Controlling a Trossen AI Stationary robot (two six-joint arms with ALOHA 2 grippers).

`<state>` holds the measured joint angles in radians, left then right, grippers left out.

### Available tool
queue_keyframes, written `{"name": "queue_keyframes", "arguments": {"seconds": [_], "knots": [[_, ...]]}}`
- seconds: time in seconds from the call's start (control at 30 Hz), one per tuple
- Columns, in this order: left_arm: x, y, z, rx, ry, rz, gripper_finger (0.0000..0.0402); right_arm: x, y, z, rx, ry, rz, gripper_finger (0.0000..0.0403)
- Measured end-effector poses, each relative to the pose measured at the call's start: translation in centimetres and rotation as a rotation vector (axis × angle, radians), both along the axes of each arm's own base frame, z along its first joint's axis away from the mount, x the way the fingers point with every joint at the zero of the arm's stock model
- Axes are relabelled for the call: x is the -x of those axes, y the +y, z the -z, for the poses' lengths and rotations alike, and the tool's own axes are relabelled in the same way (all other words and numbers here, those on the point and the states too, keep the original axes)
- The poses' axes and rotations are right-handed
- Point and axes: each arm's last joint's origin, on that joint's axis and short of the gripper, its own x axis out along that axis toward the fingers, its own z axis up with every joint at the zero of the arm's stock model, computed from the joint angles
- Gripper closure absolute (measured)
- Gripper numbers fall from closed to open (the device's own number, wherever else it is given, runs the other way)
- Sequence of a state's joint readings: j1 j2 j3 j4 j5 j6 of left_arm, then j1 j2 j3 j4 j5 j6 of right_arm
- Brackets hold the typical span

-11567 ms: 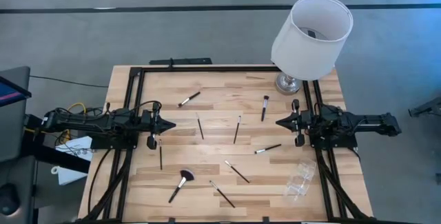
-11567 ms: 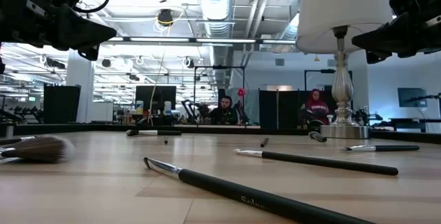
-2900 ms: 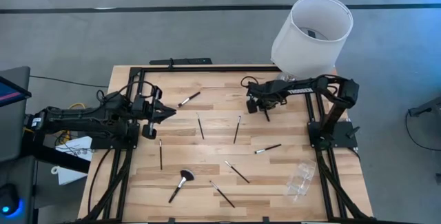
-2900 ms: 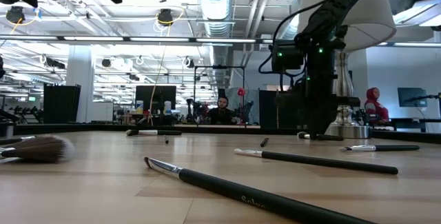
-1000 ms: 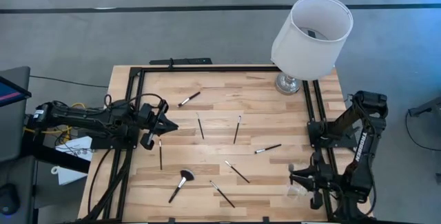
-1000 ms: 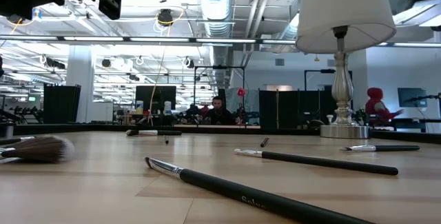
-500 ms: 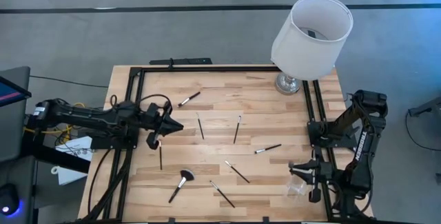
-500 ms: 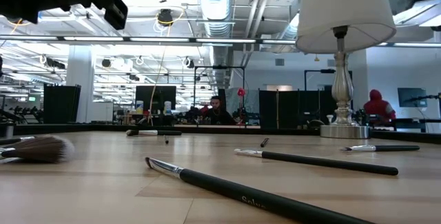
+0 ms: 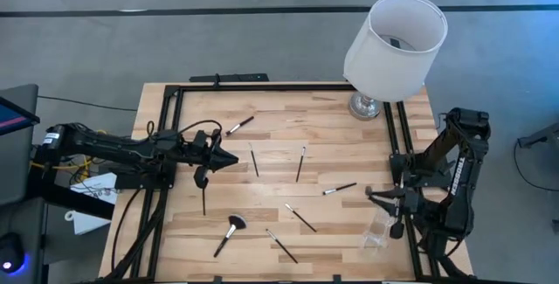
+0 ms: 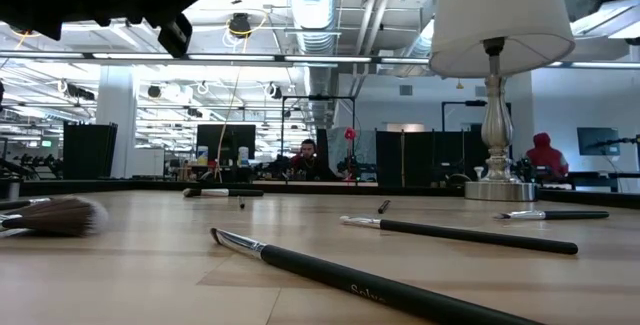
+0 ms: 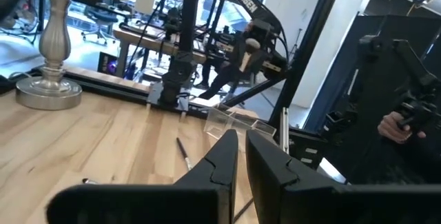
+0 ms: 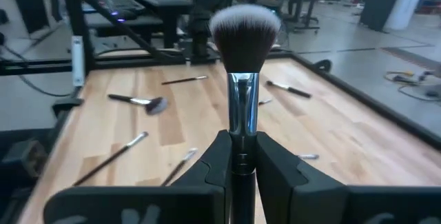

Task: Pick & Place Makeup Brushes
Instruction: Put the black powder brush into the transparent organizer

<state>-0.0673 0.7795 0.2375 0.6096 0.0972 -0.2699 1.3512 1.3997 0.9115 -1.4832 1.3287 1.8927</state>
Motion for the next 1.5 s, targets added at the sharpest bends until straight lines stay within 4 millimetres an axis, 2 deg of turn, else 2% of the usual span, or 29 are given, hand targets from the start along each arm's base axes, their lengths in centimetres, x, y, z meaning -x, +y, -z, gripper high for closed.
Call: {"name": "queue_keyframes", "arguments": {"seconds": [0.23, 0.5, 0.6, 0.8, 0.9, 1.33, 1.5], "knots": [[0.0, 0.0, 0.0, 0.0, 0.0, 0.0, 0.0374, 2.1, -1.0, -1.6, -0.056, 0.039, -0.089, 0.0368], [0.0, 0.0, 0.0, 0.002, -0.001, 0.0, 0.0374, 4.6, -0.5, -1.5, -0.046, 0.044, -0.236, 0.0365], [0.0, 0.0, 0.0, 0.024, 0.0, -0.013, 0.0374, 5.0, -1.1, -0.5, -0.046, 0.04, -0.25, 0.0368], [0.0, -0.3, 0.0, 0.051, 0.004, -0.002, 0.0374, 6.0, -3.9, 3.4, -0.097, 0.006, -0.274, 0.0364], [0.1, -0.7, 0.0, 0.053, 0.004, 0.004, 0.0374, 6.2, -4.5, 4.7, -0.106, -0.014, -0.309, 0.0367], [-0.1, -1.4, 0.3, 0.056, 0.028, -0.052, 0.0374, 7.0, -4.5, 5.6, -0.158, -0.01, -0.372, 0.0365], [-0.5, -1.4, 0.8, 0.052, 0.055, -0.074, 0.0374, 7.0, -4.8, 6.6, -0.19, 0.002, -0.366, 0.0363]]}}
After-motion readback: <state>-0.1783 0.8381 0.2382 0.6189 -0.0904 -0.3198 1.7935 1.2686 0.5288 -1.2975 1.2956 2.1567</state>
